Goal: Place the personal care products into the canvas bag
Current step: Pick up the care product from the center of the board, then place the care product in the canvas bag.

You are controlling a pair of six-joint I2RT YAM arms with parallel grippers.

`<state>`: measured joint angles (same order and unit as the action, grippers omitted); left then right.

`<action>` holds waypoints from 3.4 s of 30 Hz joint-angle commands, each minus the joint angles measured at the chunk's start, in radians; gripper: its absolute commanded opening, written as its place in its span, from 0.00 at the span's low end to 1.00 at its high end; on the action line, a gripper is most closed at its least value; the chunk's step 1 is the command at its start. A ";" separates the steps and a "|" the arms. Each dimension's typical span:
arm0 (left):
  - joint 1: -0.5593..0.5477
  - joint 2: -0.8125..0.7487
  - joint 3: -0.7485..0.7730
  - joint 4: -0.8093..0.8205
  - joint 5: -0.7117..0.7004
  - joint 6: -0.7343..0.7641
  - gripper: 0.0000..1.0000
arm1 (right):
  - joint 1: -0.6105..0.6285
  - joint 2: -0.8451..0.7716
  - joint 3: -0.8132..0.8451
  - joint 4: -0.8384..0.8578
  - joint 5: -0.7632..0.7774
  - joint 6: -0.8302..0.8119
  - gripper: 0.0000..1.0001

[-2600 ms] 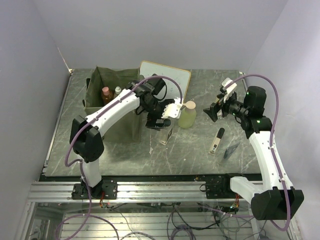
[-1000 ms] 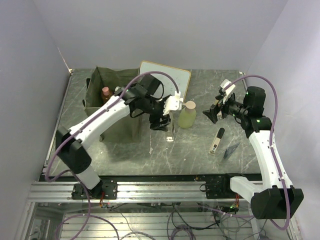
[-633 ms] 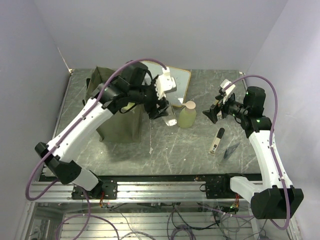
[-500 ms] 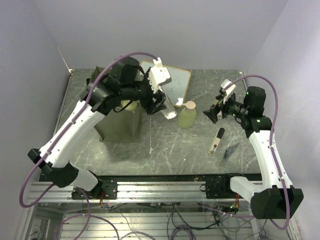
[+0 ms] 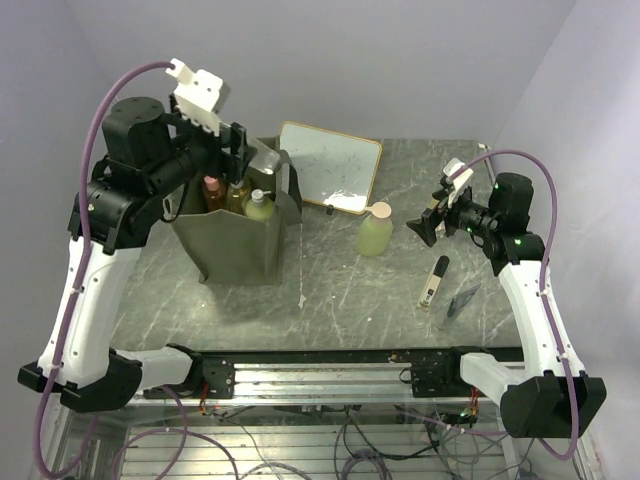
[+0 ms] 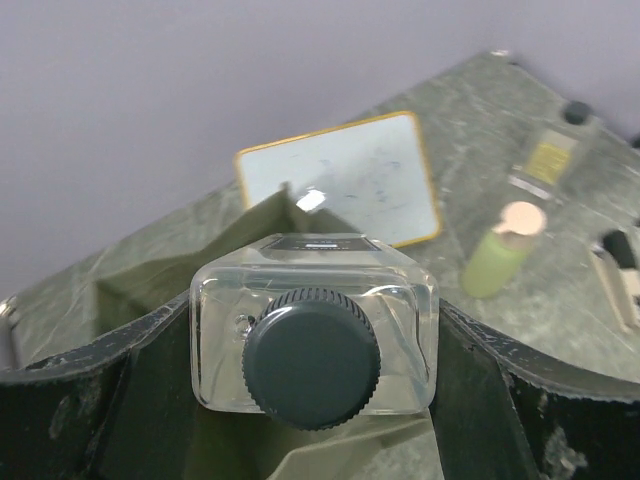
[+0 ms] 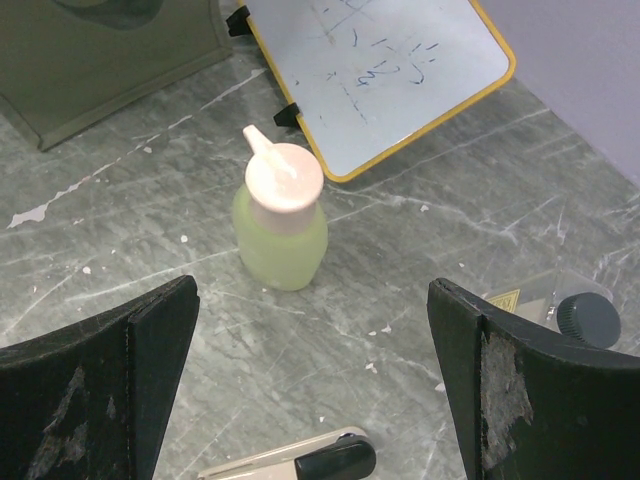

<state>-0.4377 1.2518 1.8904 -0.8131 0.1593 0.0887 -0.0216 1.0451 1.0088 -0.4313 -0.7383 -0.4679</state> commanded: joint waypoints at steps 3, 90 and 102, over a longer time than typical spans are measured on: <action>0.081 -0.078 -0.054 0.193 -0.230 -0.032 0.07 | -0.007 -0.007 -0.001 0.014 -0.018 0.005 0.97; 0.266 0.292 -0.717 0.536 -0.230 -0.129 0.08 | 0.015 0.016 -0.030 0.007 -0.003 -0.015 0.97; 0.266 0.268 -0.731 0.541 -0.209 -0.134 0.27 | 0.015 0.014 -0.033 0.009 -0.003 -0.014 0.97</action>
<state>-0.1783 1.5337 1.1637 -0.3973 -0.0875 -0.0509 -0.0109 1.0626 0.9848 -0.4316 -0.7441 -0.4725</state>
